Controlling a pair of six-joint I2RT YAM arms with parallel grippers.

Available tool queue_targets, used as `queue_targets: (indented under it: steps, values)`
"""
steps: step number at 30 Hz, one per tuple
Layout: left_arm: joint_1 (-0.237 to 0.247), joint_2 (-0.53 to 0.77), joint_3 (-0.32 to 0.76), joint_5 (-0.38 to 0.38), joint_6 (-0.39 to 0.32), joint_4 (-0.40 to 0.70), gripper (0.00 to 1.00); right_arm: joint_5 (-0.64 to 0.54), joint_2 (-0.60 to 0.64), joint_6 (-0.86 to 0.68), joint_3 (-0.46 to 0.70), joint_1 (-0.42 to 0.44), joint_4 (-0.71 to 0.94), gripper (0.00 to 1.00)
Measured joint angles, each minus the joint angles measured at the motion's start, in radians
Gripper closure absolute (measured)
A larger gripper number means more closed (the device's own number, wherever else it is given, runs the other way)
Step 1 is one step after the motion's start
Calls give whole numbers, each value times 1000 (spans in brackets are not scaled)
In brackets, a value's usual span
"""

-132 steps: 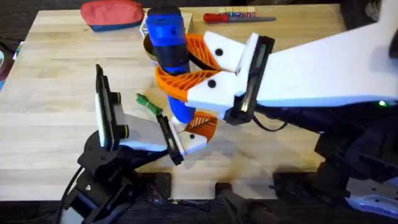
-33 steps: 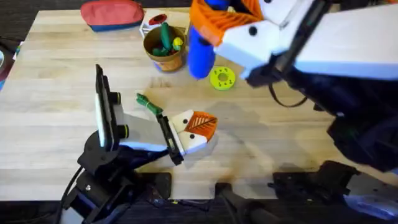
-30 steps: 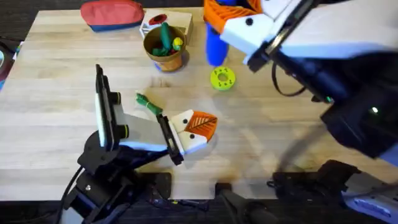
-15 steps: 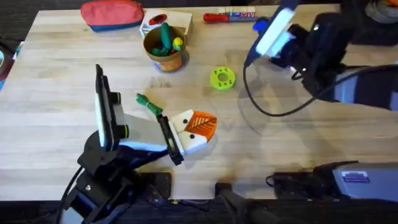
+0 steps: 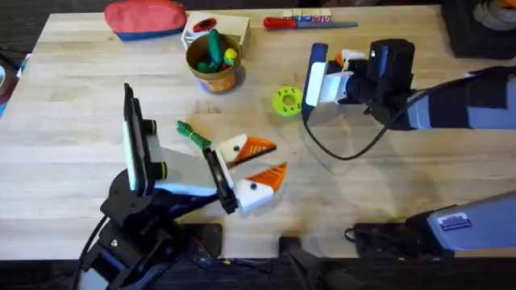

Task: Pick up the gripper from the table and insert it into the empty holder that is missing its gripper. Then pick up a screw, insert it into the mounting hole, and use the screwdriver to tighten it. Finally, clean up the table by picking up the vegetable and placing it into the bucket.

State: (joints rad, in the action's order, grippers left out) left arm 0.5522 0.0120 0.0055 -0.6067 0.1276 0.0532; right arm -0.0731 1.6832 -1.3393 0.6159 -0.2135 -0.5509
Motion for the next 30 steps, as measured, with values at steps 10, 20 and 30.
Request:
queue_targets:
  steps: [10, 20, 30]
  values:
    - [0, 0, 0, 2, 2, -1, 6, -14, -48, 375, 20, -6, 37, 10]
    - [0, 0, 118, 288, 92, 204, 6, -13, -400, 923, 10, -11, 206, 10]
    - [0, 288, 614, 766, 288, 830, 6, 91, -585, 1171, 10, -42, 241, 10]
